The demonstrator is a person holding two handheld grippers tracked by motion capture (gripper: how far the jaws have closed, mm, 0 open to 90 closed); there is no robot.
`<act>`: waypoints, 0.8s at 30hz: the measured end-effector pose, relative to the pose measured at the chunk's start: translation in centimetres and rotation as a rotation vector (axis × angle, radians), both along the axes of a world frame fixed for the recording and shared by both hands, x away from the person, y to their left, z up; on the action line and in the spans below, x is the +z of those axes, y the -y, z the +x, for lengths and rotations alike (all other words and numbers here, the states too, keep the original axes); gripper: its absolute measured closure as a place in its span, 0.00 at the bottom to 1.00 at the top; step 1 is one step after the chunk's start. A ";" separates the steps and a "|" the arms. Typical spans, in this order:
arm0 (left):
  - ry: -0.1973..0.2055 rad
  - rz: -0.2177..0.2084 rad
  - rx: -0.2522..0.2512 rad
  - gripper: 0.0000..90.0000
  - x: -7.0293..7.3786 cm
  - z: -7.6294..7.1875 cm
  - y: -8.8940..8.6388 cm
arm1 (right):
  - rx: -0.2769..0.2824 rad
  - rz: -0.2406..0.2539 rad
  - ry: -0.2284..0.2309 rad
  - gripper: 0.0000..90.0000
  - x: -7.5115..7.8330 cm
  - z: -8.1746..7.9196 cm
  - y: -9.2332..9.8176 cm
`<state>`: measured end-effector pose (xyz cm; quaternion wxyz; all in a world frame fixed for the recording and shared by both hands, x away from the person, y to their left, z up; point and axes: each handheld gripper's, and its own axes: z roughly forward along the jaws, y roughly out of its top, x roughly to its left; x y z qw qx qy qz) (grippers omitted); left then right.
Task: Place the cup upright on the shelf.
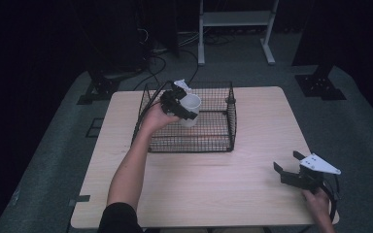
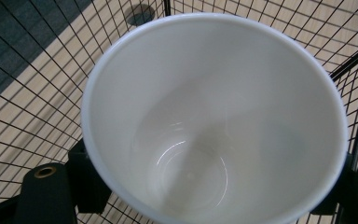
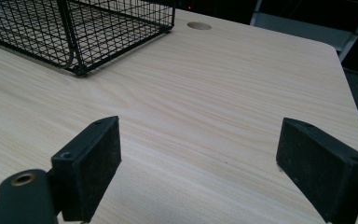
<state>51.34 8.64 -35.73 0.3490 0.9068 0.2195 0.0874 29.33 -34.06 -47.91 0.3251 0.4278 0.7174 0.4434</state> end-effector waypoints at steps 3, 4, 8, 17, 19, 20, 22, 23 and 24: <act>-0.012 0.007 0.002 0.23 -0.5 0.2 0.1 | 0.000 -0.001 0.001 0.15 0.0 0.0 0.0; -0.015 0.001 0.002 0.23 -0.6 0.3 0.1 | 0.000 -0.001 0.002 0.15 0.0 0.0 0.0; -0.026 0.005 0.001 0.23 -1.1 0.6 0.2 | -0.001 -0.001 0.002 0.15 0.0 0.0 0.0; -0.038 0.011 0.001 0.23 -1.8 1.0 0.4 | 0.000 -0.001 0.002 0.15 0.0 0.0 0.0; -0.042 0.009 0.001 0.23 -2.0 1.0 0.5 | 0.000 -0.001 0.002 0.15 0.0 0.0 0.0; -0.040 0.010 0.000 0.23 -2.0 1.1 0.5 | 0.000 -0.001 0.002 0.15 0.0 0.0 0.0; -0.041 0.007 0.001 0.23 -2.2 1.1 0.6 | 0.000 -0.001 0.002 0.15 0.0 0.0 0.0; -0.042 0.008 0.000 0.23 -2.2 1.2 0.6 | 0.000 -0.001 0.003 0.15 0.0 0.0 0.0; -0.044 0.011 0.000 0.23 -2.2 1.2 0.7 | -0.001 0.000 0.002 0.15 0.0 0.0 0.0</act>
